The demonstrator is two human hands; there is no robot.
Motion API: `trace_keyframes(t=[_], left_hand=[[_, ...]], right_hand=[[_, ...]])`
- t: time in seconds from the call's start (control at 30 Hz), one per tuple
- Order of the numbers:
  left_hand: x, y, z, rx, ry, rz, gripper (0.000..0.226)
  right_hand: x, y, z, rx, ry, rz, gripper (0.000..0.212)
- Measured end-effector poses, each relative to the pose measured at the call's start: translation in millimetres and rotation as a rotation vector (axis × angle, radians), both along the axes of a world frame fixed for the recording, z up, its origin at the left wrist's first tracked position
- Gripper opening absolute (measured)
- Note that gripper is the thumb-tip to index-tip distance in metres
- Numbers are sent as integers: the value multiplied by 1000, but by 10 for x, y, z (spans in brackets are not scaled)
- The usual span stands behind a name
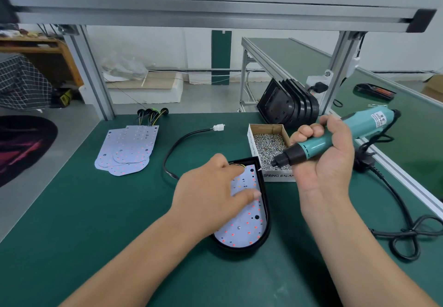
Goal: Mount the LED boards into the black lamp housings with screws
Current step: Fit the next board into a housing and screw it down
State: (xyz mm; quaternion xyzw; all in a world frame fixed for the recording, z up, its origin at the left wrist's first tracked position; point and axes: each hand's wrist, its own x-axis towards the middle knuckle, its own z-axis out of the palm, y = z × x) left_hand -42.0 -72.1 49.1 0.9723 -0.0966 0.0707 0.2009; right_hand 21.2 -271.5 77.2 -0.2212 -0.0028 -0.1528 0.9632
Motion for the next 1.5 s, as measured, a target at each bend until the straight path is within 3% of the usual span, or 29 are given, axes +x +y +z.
trace_keyframes(t=[0.27, 0.5, 0.97, 1.5], left_hand=[[-180, -53, 47, 440, 47, 2, 66], [-193, -93, 78, 369, 78, -65, 55], [-73, -275, 111, 549, 83, -145, 38], [-62, -256, 41, 536, 13, -167, 31]], right_hand=[[55, 1, -75, -93, 43, -21, 11], [72, 40, -127, -186, -18, -34, 10], [167, 138, -191, -497, -104, -158, 11], [180, 179, -211, -582, -146, -109, 12]])
